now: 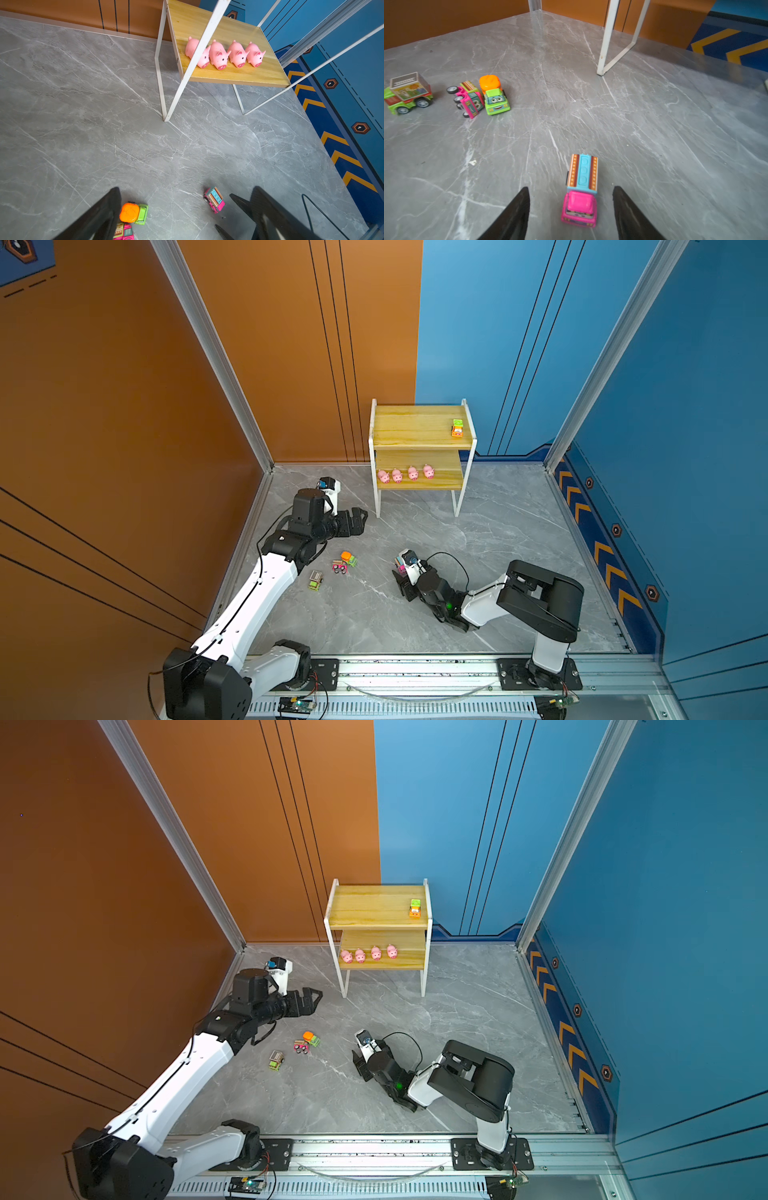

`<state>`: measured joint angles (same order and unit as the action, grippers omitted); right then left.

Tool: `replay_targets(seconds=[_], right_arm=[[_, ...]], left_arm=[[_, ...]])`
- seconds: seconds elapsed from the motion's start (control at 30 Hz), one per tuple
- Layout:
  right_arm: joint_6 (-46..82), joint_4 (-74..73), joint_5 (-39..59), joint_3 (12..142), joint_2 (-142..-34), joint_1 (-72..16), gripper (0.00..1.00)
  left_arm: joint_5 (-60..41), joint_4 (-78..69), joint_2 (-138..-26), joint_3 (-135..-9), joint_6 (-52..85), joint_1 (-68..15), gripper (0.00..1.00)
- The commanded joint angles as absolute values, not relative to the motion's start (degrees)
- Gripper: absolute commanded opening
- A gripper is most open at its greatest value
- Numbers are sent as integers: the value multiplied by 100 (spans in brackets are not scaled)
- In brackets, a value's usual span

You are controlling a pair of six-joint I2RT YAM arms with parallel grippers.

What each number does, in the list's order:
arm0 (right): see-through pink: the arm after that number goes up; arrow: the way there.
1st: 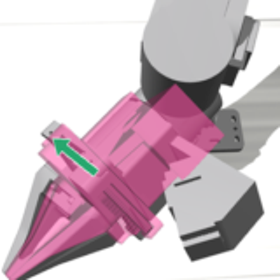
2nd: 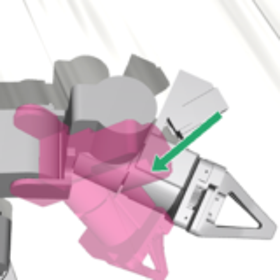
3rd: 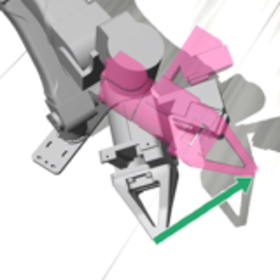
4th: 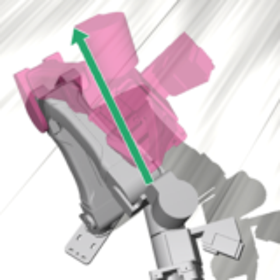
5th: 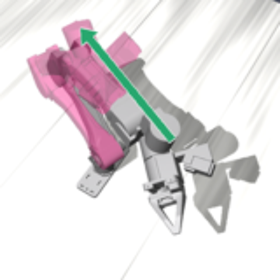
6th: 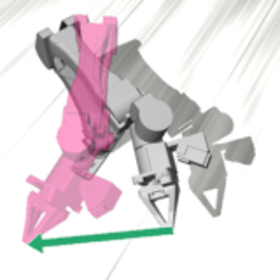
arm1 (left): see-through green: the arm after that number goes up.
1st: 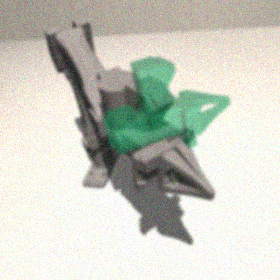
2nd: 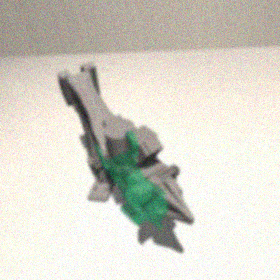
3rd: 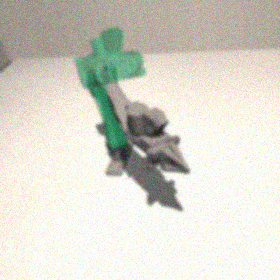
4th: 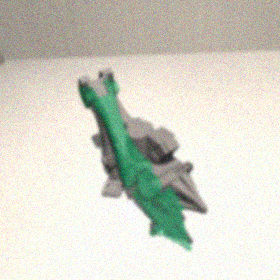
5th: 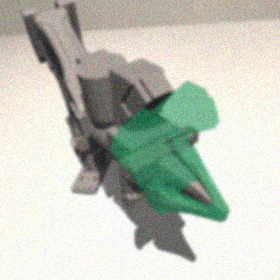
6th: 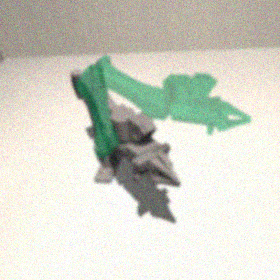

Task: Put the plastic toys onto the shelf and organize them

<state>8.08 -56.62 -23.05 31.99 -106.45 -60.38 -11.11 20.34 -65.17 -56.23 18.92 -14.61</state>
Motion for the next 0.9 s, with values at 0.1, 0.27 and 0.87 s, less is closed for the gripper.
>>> replay_targets(seconds=[0.1, 0.27, 0.87], right_arm=[[908, -6547, -2862, 3028, -10877, -6013, 63], [916, -6582, -2493, 3050, -10994, -5961, 62], [1160, -6399, -1788, 3402, -11509, -5783, 51]], left_arm=[[-1266, 1890, -6460, -5554, 1925, -1433, 98], [-1275, 1891, -6462, -5555, 1925, -1422, 98], [-1277, 1895, -6504, -5555, 1925, -1406, 98]])
